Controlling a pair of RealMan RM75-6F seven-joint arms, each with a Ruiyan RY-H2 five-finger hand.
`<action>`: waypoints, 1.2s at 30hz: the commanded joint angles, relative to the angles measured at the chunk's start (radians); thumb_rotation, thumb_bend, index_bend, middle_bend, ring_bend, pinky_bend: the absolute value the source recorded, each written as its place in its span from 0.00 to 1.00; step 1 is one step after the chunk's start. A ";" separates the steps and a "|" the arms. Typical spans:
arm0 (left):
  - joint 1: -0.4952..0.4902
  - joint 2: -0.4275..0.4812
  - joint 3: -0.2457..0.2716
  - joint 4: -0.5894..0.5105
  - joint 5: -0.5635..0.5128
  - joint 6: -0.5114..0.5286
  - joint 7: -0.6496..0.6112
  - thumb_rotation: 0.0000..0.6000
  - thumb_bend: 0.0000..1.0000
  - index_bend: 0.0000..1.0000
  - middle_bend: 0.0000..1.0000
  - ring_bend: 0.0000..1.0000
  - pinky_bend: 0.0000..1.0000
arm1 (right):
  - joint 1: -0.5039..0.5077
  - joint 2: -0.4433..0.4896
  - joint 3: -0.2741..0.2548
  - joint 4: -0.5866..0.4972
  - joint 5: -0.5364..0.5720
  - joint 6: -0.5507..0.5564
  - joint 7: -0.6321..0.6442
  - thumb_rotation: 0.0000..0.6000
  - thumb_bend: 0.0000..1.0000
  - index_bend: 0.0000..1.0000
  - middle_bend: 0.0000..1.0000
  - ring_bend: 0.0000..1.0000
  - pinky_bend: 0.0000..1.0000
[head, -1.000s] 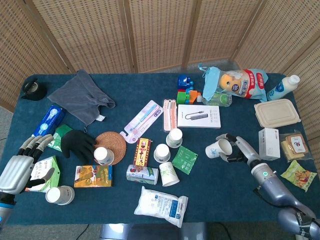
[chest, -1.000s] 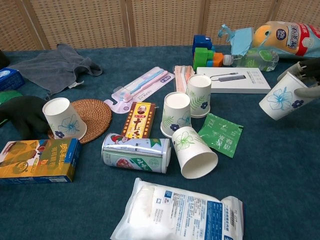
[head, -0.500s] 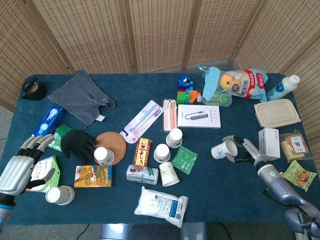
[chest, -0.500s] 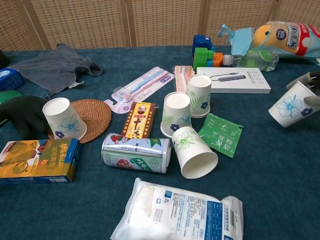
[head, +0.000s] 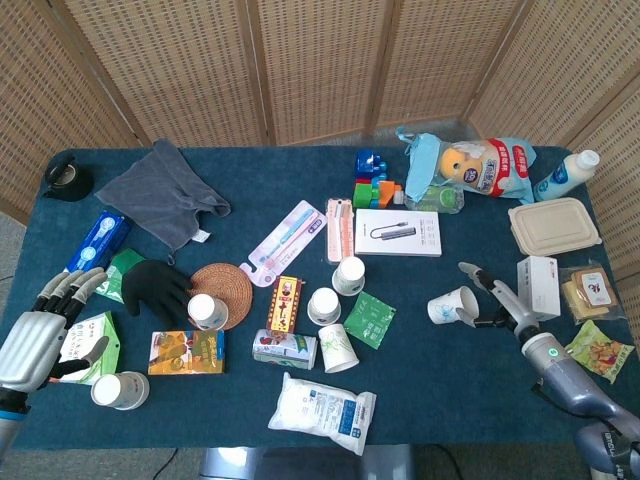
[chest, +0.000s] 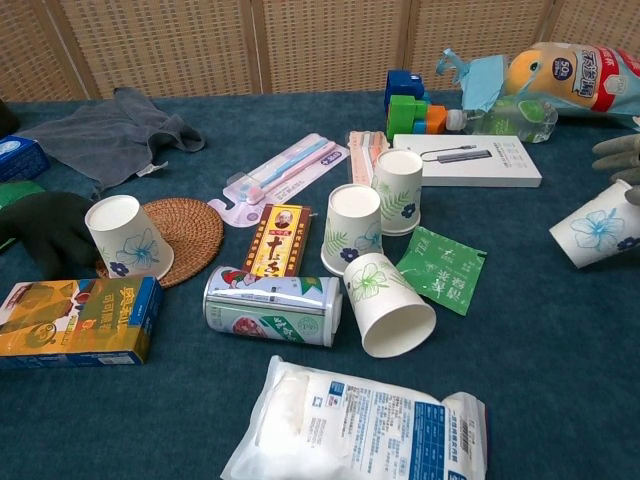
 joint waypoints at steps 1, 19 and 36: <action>0.000 -0.002 0.001 0.002 0.003 0.001 -0.003 1.00 0.42 0.00 0.09 0.05 0.00 | -0.014 0.024 -0.007 -0.021 -0.001 0.036 -0.052 1.00 0.43 0.00 0.00 0.00 0.00; -0.002 -0.017 0.001 0.033 0.011 0.001 -0.027 1.00 0.42 0.00 0.10 0.05 0.00 | -0.038 0.105 -0.034 -0.311 0.218 0.169 -0.948 1.00 0.42 0.00 0.00 0.00 0.00; 0.002 -0.016 0.005 0.053 0.016 0.008 -0.053 1.00 0.41 0.00 0.09 0.05 0.00 | 0.010 -0.011 -0.052 -0.444 0.507 0.382 -1.730 1.00 0.42 0.00 0.00 0.00 0.00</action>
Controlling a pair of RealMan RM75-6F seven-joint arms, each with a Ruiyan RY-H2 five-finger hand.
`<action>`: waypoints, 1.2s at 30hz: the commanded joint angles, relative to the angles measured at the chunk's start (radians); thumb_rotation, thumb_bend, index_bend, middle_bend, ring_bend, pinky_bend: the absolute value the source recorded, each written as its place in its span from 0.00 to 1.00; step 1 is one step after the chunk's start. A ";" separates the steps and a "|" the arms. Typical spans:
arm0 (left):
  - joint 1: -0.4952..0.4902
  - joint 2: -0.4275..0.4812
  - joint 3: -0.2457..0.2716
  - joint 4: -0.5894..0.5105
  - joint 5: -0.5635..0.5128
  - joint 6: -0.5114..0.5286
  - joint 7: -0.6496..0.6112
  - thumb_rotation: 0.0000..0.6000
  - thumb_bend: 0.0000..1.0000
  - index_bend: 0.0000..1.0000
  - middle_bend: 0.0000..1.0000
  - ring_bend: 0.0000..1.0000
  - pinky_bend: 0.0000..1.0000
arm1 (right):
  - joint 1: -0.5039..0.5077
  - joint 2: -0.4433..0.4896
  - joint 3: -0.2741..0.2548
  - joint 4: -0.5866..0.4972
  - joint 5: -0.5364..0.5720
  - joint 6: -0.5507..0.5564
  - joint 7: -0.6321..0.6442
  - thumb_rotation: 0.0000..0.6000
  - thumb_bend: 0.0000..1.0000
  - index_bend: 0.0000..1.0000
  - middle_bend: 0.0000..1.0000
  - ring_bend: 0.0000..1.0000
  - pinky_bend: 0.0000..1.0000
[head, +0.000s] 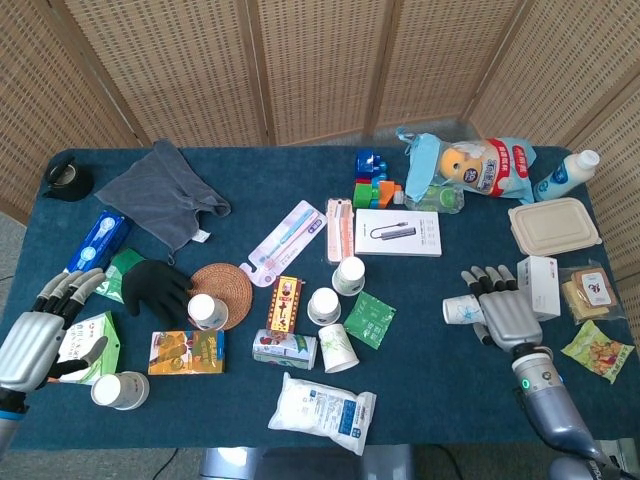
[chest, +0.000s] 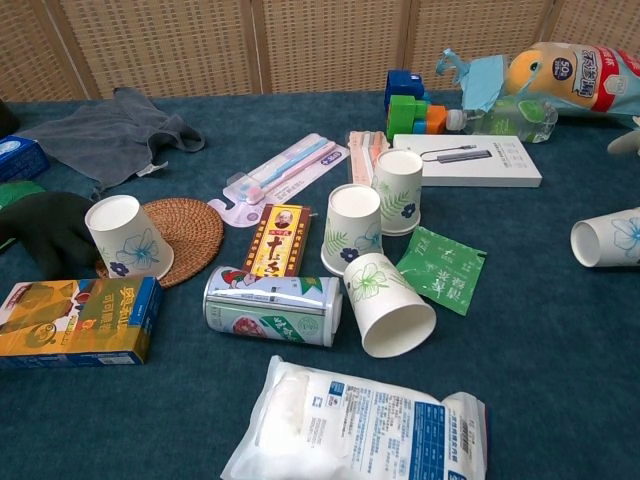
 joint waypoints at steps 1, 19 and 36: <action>0.001 0.000 0.001 0.003 0.001 0.002 -0.004 1.00 0.41 0.00 0.09 0.05 0.00 | 0.024 -0.035 -0.007 -0.035 0.077 0.034 -0.093 1.00 0.42 0.00 0.00 0.00 0.00; 0.004 -0.003 0.005 0.015 0.001 0.003 -0.017 1.00 0.42 0.00 0.09 0.05 0.00 | 0.075 -0.078 -0.033 -0.025 0.161 0.034 -0.215 1.00 0.42 0.00 0.00 0.00 0.00; 0.003 -0.006 0.005 0.014 -0.006 -0.003 -0.012 1.00 0.41 0.00 0.09 0.05 0.00 | 0.105 -0.129 -0.051 0.027 0.225 0.038 -0.272 1.00 0.42 0.00 0.00 0.00 0.00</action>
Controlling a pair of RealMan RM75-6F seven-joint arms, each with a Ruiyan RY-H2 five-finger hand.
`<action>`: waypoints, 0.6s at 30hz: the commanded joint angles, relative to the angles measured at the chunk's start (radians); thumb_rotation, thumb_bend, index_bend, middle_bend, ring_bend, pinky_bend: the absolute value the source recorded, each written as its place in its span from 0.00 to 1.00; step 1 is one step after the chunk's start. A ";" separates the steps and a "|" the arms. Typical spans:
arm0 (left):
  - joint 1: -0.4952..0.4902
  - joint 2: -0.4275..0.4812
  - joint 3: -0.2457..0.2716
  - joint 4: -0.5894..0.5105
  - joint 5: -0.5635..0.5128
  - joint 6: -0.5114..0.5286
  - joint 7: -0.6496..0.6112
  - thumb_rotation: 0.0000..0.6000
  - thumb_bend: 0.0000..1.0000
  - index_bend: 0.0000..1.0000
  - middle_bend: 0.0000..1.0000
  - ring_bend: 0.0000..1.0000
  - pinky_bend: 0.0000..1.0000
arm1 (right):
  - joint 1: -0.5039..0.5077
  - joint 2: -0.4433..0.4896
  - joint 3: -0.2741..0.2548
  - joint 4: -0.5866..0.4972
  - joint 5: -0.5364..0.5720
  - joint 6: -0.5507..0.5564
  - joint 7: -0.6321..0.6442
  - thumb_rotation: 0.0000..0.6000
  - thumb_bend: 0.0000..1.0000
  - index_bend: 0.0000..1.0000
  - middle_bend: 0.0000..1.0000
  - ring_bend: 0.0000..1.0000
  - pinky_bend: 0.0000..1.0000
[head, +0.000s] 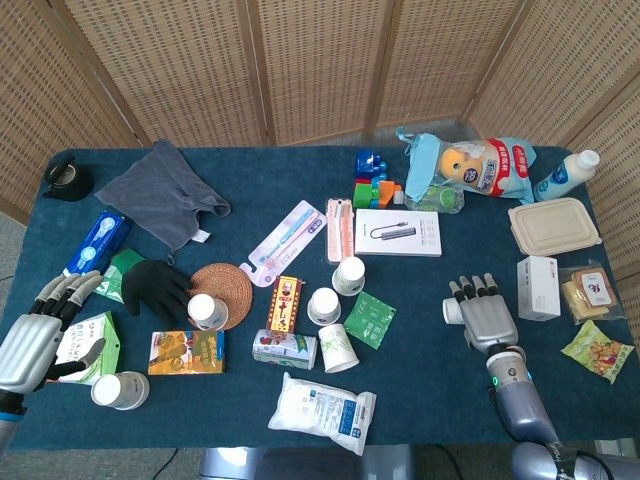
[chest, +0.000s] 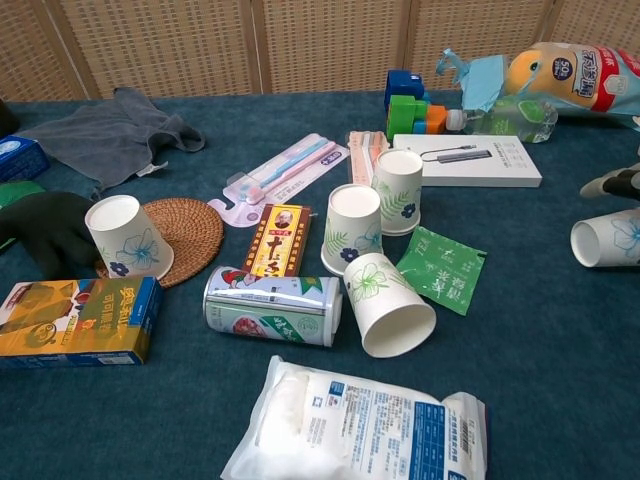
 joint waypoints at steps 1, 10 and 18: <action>-0.001 -0.001 -0.001 -0.001 0.001 -0.001 0.000 1.00 0.41 0.00 0.09 0.05 0.00 | 0.001 -0.001 -0.002 0.000 0.003 0.002 -0.001 1.00 0.42 0.00 0.00 0.00 0.00; 0.002 -0.001 0.001 0.004 -0.001 0.001 -0.006 1.00 0.41 0.00 0.09 0.05 0.00 | 0.011 -0.016 -0.007 0.022 0.021 -0.008 -0.003 1.00 0.42 0.00 0.00 0.00 0.00; 0.003 -0.001 0.003 0.007 0.000 0.001 -0.014 1.00 0.41 0.00 0.09 0.05 0.00 | 0.014 -0.031 -0.004 0.037 0.031 -0.006 0.008 1.00 0.40 0.12 0.00 0.00 0.00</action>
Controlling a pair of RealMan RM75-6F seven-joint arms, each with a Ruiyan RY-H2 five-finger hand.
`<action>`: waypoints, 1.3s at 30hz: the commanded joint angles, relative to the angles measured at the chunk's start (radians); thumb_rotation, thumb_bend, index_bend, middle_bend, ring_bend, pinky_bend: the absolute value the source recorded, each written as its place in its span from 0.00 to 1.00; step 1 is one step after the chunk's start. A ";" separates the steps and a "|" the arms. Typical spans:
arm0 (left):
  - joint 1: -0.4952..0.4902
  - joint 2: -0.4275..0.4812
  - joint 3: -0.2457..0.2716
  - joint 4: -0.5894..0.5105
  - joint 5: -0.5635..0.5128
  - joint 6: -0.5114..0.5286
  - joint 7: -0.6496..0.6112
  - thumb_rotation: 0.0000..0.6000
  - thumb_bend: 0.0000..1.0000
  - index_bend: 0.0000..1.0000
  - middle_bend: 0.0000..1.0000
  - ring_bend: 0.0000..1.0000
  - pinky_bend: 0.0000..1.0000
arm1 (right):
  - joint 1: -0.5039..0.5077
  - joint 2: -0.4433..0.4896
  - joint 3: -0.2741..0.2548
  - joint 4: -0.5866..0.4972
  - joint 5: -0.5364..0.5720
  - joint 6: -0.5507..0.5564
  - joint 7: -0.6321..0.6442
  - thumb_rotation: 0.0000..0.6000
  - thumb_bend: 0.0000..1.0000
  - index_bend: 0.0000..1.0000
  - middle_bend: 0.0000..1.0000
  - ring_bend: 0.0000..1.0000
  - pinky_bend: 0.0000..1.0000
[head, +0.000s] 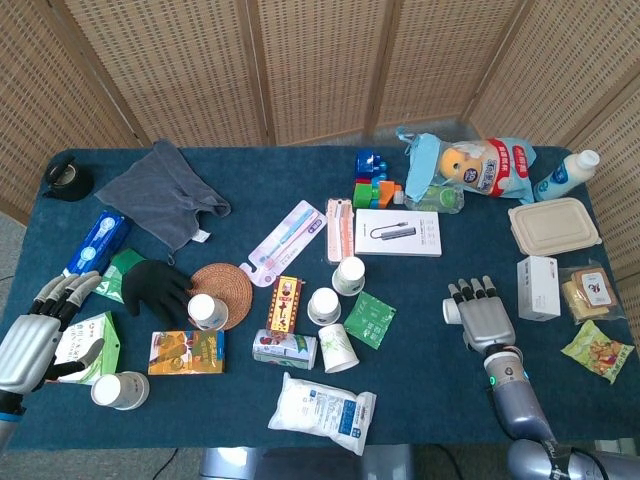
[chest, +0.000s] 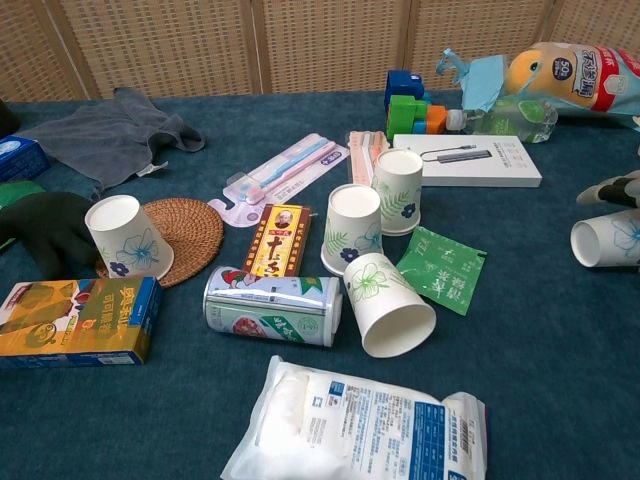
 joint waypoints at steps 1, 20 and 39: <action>0.000 0.000 0.000 0.000 0.000 0.000 -0.002 1.00 0.42 0.00 0.09 0.05 0.00 | 0.001 -0.005 0.003 0.005 0.005 0.000 0.004 1.00 0.40 0.15 0.00 0.00 0.00; -0.001 0.000 0.000 0.006 0.000 -0.002 -0.015 1.00 0.41 0.00 0.09 0.05 0.00 | -0.013 0.007 0.049 -0.001 -0.024 -0.021 0.144 1.00 0.41 0.37 0.01 0.00 0.00; 0.004 0.015 -0.001 -0.006 -0.003 0.005 -0.008 1.00 0.41 0.00 0.09 0.05 0.00 | -0.073 0.129 0.213 0.020 -0.216 -0.369 0.923 1.00 0.39 0.36 0.01 0.00 0.00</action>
